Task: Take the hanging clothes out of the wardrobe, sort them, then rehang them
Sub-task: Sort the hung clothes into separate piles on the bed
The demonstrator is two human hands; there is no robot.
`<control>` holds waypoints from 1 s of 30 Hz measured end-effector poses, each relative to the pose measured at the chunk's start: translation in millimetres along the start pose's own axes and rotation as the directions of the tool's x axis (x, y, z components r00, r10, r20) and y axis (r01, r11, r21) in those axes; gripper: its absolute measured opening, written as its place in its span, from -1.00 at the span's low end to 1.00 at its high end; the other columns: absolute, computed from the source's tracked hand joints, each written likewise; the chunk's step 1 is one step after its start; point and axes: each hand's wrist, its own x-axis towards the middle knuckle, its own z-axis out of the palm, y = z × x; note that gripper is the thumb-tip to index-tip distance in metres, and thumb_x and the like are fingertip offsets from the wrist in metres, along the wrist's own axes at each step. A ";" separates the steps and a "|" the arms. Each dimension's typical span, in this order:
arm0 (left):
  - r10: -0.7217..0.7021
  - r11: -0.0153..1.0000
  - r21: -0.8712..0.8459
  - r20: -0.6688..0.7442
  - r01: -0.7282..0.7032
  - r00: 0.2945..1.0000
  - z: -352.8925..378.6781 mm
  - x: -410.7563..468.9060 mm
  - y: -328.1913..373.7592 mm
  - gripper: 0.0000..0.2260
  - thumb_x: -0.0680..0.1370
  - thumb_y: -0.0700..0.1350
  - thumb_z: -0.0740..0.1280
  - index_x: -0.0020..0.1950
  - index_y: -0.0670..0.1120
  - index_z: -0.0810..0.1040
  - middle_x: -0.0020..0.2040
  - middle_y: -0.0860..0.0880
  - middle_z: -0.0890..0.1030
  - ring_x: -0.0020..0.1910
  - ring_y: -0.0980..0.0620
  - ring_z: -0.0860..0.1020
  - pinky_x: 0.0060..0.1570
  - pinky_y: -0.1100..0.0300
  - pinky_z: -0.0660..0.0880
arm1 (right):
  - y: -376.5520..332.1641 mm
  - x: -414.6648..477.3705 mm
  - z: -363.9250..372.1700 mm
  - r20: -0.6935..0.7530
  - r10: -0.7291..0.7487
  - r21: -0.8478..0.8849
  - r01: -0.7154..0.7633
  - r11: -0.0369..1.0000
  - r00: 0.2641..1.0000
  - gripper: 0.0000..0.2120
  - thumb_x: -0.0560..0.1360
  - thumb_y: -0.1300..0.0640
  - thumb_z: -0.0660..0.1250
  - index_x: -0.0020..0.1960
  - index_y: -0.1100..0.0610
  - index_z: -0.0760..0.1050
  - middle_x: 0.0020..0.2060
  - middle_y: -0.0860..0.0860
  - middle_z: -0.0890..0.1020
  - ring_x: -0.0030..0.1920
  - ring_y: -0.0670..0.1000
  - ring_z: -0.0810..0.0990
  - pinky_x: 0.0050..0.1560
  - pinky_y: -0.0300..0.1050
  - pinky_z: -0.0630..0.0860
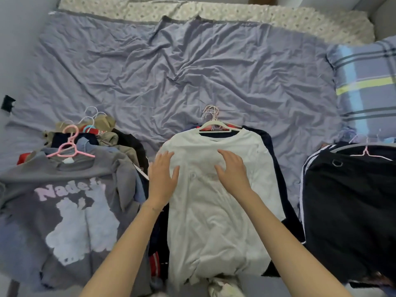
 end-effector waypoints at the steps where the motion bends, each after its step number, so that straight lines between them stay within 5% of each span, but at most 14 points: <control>1: 0.003 1.000 0.016 0.002 -0.003 1.000 10.4 3.6 8.3 -0.60 0.63 -0.09 0.27 0.47 -0.10 0.36 0.50 -0.05 0.35 0.54 -0.07 0.19 0.48 -0.10 0.11 | 12.7 5.6 -4.2 0.009 0.003 -0.004 -0.003 1.000 1.000 -0.54 0.58 0.13 0.28 0.46 0.10 0.34 0.41 0.03 0.41 0.41 0.10 0.31 0.40 -0.06 0.21; 9: -0.034 0.991 0.133 0.083 0.023 0.996 83.2 54.2 17.3 -0.55 0.64 -0.08 0.22 0.52 -0.10 0.27 0.54 -0.06 0.26 0.56 -0.06 0.12 0.51 -0.09 0.04 | 99.7 64.4 1.5 0.064 0.013 -0.080 -0.008 0.997 0.998 -0.52 0.59 0.06 0.26 0.48 0.07 0.28 0.44 0.02 0.35 0.48 0.09 0.21 0.47 0.02 0.14; 15: 0.039 0.926 0.366 0.164 -0.097 0.986 143.6 115.5 -10.8 -0.51 0.65 -0.04 0.18 0.56 -0.07 0.17 0.59 -0.08 0.14 0.58 -0.09 0.06 0.50 -0.09 -0.01 | 143.8 138.5 29.7 0.041 -0.083 -0.188 0.090 0.978 0.996 -0.46 0.62 0.00 0.21 0.55 0.00 0.17 0.53 0.06 0.22 0.55 0.11 0.08 0.53 0.08 -0.05; 20: 0.042 0.925 0.373 0.094 -0.074 0.995 181.7 157.0 -32.9 -0.51 0.66 -0.04 0.13 0.58 -0.05 0.12 0.59 -0.11 0.11 0.57 -0.10 0.06 0.49 -0.12 -0.02 | 159.7 192.5 58.3 0.013 -0.124 -0.234 0.124 0.964 0.992 -0.45 0.63 -0.09 0.16 0.56 0.00 0.13 0.55 0.04 0.16 0.57 0.09 0.01 0.54 0.13 -0.13; 24: -0.018 0.946 0.325 0.016 0.012 1.000 189.8 189.6 -45.0 -0.58 0.68 -0.06 0.07 0.55 -0.07 0.21 0.53 -0.09 0.25 0.54 -0.09 0.15 0.47 -0.16 -0.02 | 177.9 218.7 67.6 0.027 -0.088 -0.319 0.092 0.943 0.996 -0.42 0.63 -0.15 0.10 0.58 -0.01 0.07 0.55 0.04 0.16 0.56 0.12 0.00 0.52 0.18 -0.14; 26: 0.020 0.950 0.313 -0.015 -0.014 1.000 191.7 195.2 -47.5 -0.67 0.66 -0.10 0.08 0.41 -0.11 0.37 0.37 -0.10 0.43 0.40 -0.12 0.32 0.39 -0.15 0.13 | 185.2 222.6 69.9 0.039 -0.062 -0.313 0.071 0.947 0.997 -0.42 0.63 -0.15 0.10 0.58 0.01 0.09 0.54 0.05 0.19 0.56 0.12 0.03 0.52 0.19 -0.13; 30: 0.003 0.948 0.318 -0.104 0.030 0.995 187.1 197.6 -50.2 -0.75 0.64 -0.09 0.19 0.23 -0.18 0.50 0.15 -0.21 0.53 0.16 -0.26 0.43 0.18 -0.07 0.28 | 190.8 220.6 70.3 -0.059 -0.106 -0.280 0.086 0.956 0.993 -0.51 0.61 -0.08 0.18 0.47 0.09 0.30 0.36 0.10 0.41 0.41 0.16 0.27 0.51 0.16 -0.02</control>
